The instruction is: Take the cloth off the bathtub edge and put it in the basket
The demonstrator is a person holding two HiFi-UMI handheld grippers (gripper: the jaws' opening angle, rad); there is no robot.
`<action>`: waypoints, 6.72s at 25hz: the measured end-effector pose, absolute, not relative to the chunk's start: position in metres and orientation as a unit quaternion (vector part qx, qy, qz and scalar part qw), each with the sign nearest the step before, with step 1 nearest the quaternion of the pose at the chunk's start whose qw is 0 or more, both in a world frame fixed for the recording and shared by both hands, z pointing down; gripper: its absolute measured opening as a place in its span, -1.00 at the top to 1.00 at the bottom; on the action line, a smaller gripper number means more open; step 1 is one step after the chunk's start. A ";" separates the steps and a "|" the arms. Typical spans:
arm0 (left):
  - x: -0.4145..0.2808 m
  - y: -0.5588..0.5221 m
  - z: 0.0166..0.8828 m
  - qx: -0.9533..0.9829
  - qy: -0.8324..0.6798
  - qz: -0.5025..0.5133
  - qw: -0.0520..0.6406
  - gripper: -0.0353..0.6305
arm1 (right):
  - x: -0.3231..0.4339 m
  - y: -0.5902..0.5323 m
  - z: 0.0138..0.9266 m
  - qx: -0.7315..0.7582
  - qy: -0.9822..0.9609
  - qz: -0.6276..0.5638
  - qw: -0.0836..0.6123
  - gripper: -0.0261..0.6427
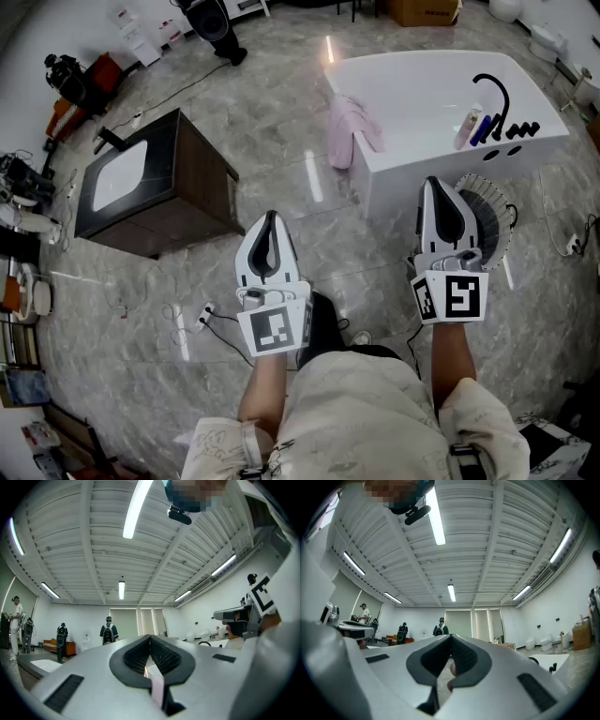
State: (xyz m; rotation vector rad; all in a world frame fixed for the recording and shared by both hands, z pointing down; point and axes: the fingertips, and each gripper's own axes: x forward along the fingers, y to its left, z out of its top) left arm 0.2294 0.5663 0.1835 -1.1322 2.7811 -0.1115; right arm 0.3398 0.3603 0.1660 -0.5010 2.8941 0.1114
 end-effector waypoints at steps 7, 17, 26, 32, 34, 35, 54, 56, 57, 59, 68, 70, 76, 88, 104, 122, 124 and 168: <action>0.228 0.572 0.178 -0.375 0.922 -0.033 0.094 0.88 | 0.333 0.366 0.172 -0.162 0.981 0.044 0.093 0.95; 0.186 0.573 0.187 -0.362 0.928 -0.033 0.084 0.88 | 0.285 0.361 0.182 -0.148 0.985 0.034 0.086 0.95; 0.090 0.567 0.203 -0.350 0.935 -0.035 0.052 0.88 | 0.187 0.351 0.193 -0.135 0.988 0.030 0.071 0.95; -0.003 0.577 0.202 -0.330 0.942 -0.033 0.047 0.88 | 0.082 0.359 0.190 -0.112 0.992 0.024 0.058 0.95; -0.036 0.585 0.199 -0.321 0.946 -0.030 0.044 0.88 | 0.044 0.364 0.185 -0.103 0.993 0.021 0.058 0.95; -0.052 0.590 0.197 -0.315 0.948 -0.027 0.043 0.88 | 0.025 0.369 0.182 -0.098 0.993 0.020 0.059 0.95; -0.243 0.654 0.170 -0.285 0.955 0.011 0.079 0.88 | -0.174 0.427 0.152 -0.053 0.994 0.042 0.082 0.95; -0.247 0.649 0.170 -0.293 0.953 0.010 0.081 0.88 | -0.177 0.421 0.153 -0.058 0.994 0.043 0.081 0.95; -0.250 0.646 0.169 -0.296 0.952 0.010 0.082 0.88 | -0.179 0.417 0.153 -0.060 0.994 0.041 0.081 0.95; -0.256 0.639 0.170 -0.301 0.950 0.007 0.080 0.88 | -0.184 0.411 0.155 -0.066 0.994 0.038 0.081 0.95; -0.282 0.582 0.177 -0.335 0.938 -0.010 0.086 0.88 | -0.205 0.360 0.172 -0.089 0.992 0.023 0.083 0.95; -0.290 0.555 0.177 -0.350 0.933 -0.016 0.086 0.88 | -0.211 0.340 0.173 -0.096 0.991 0.021 0.086 0.95; -0.308 0.471 0.169 -0.395 0.913 -0.013 0.105 0.88 | -0.218 0.259 0.174 -0.142 0.986 0.007 0.088 0.95; -0.337 0.258 0.160 -0.481 0.870 -0.008 0.108 0.88 | -0.214 0.063 0.186 -0.239 0.967 -0.019 0.082 0.95; -0.395 0.106 0.240 -0.549 0.834 -0.009 0.054 0.88 | -0.238 -0.045 0.250 -0.301 0.953 -0.018 0.014 0.95; -0.462 0.032 0.380 -0.610 0.791 -0.042 -0.035 0.88 | -0.312 -0.061 0.412 -0.297 0.942 -0.067 -0.139 0.95; -0.464 0.026 0.399 -0.617 0.784 -0.049 -0.044 0.89 | -0.315 -0.063 0.435 -0.295 0.939 -0.071 -0.160 0.95; -0.462 0.019 0.579 -0.656 0.716 -0.103 -0.217 0.88 | -0.302 0.006 0.794 -0.188 0.779 -0.202 -0.563 -0.07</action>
